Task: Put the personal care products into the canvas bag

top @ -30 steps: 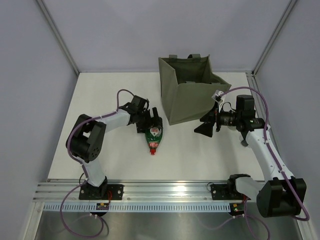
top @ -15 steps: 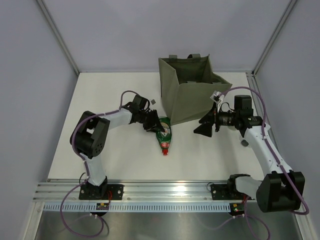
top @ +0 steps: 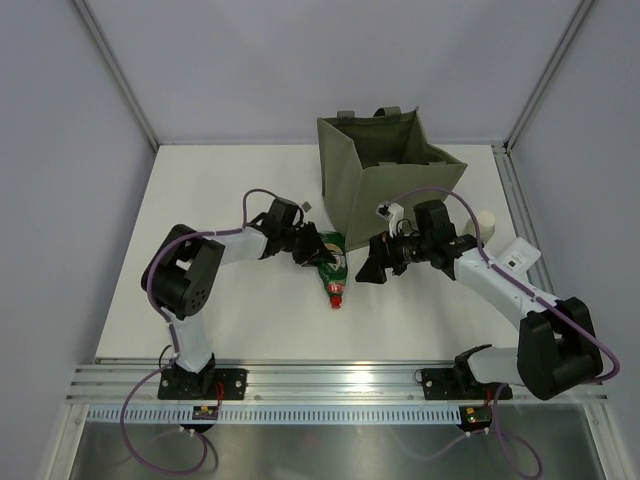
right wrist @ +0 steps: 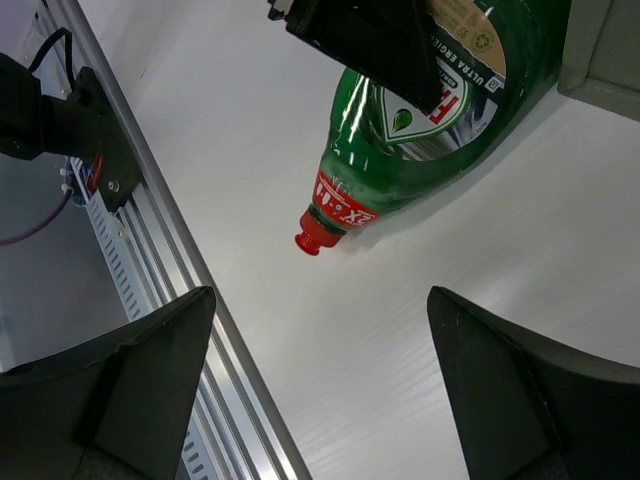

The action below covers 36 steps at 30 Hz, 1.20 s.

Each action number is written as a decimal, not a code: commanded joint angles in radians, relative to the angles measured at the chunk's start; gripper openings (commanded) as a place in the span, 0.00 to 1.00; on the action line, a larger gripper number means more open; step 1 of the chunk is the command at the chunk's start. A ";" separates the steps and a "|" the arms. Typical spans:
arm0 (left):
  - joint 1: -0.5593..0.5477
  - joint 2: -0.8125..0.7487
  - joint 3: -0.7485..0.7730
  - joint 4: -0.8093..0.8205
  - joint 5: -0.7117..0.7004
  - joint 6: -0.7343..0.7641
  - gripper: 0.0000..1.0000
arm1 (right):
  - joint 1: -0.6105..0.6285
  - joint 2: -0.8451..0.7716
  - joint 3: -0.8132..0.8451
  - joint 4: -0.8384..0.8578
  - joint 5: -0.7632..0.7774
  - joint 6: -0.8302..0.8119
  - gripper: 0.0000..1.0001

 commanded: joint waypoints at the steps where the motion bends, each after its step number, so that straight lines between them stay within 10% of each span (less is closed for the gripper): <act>1: -0.013 0.005 -0.064 0.197 0.048 -0.058 0.01 | 0.013 0.009 -0.020 0.124 0.025 0.117 0.95; 22: 0.113 -0.428 -0.222 0.517 0.315 -0.286 0.00 | -0.236 -0.100 0.240 -0.537 -0.521 -0.566 0.93; 36: 0.078 -0.342 0.498 0.242 0.089 -0.377 0.00 | -0.366 -0.307 0.165 -0.583 -0.442 -0.554 0.94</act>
